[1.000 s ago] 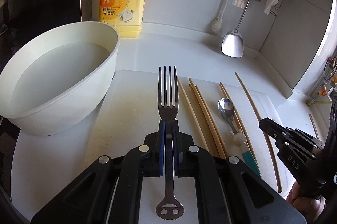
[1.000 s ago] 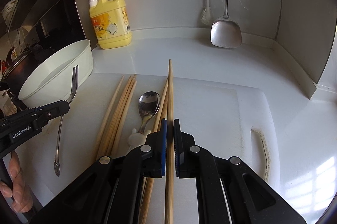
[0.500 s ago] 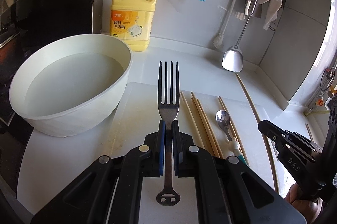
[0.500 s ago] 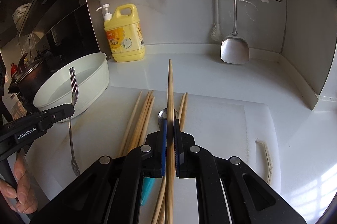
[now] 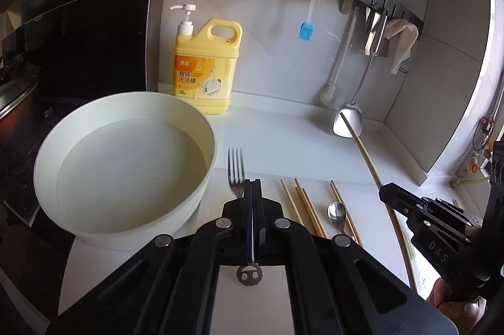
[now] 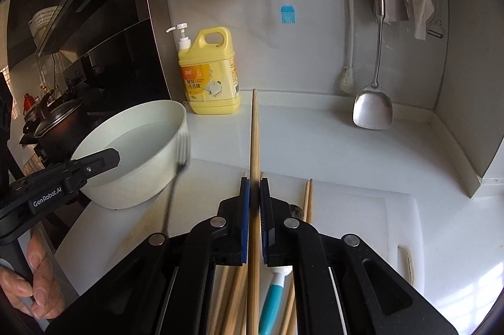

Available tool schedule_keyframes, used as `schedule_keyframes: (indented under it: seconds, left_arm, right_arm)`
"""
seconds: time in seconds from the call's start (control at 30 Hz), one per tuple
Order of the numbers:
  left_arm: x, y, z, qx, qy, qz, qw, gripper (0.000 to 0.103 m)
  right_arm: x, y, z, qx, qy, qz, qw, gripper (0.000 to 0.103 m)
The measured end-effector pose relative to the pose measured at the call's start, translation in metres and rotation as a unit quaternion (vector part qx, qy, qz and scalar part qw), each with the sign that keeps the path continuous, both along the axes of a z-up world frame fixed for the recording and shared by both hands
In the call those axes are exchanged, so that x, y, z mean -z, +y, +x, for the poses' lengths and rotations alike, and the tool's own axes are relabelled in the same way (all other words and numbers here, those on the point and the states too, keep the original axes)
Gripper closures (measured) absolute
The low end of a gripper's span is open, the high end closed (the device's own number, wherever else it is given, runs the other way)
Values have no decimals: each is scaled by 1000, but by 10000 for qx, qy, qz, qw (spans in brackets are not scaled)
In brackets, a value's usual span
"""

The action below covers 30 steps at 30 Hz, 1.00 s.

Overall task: Organize utensils
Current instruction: 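Lift the fork and chopstick and carry both toward the white basin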

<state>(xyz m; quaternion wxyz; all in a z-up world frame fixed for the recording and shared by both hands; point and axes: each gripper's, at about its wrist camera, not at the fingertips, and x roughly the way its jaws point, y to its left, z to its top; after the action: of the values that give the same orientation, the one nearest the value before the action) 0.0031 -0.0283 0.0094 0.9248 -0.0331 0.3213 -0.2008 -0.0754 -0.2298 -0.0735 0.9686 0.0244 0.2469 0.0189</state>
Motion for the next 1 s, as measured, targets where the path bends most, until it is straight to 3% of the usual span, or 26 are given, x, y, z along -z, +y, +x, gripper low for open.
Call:
schedule_keyframes:
  seconds: [0.23, 0.57, 0.63, 0.67, 0.7, 0.77, 1.0]
  left_arm:
    - [14, 7, 25, 335, 543, 158, 9978, 102]
    - [43, -24, 35, 556, 753, 542, 9941, 99]
    - [50, -28, 39, 517, 840, 563, 9935, 93]
    - [54, -29, 41, 495, 882, 562, 9933, 80]
    - [57, -31, 43, 443, 919, 561, 9932, 59]
    - [61, -32, 47, 307, 881, 503, 9944, 41]
    - [79, -53, 63, 220, 902, 751, 9928, 41]
  right_arm:
    - [-9, 17, 9, 250, 77, 181, 9995, 97]
    - [7, -6, 4, 613, 323, 326, 9971, 97]
    - [11, -11, 0, 656, 335, 323, 9968, 97]
    - [12, -15, -2, 681, 335, 338, 9965, 97]
    - [14, -18, -3, 710, 337, 359, 9963, 97]
    - [18, -26, -6, 761, 345, 404, 9957, 97]
    - [31, -49, -8, 846, 350, 563, 9942, 97]
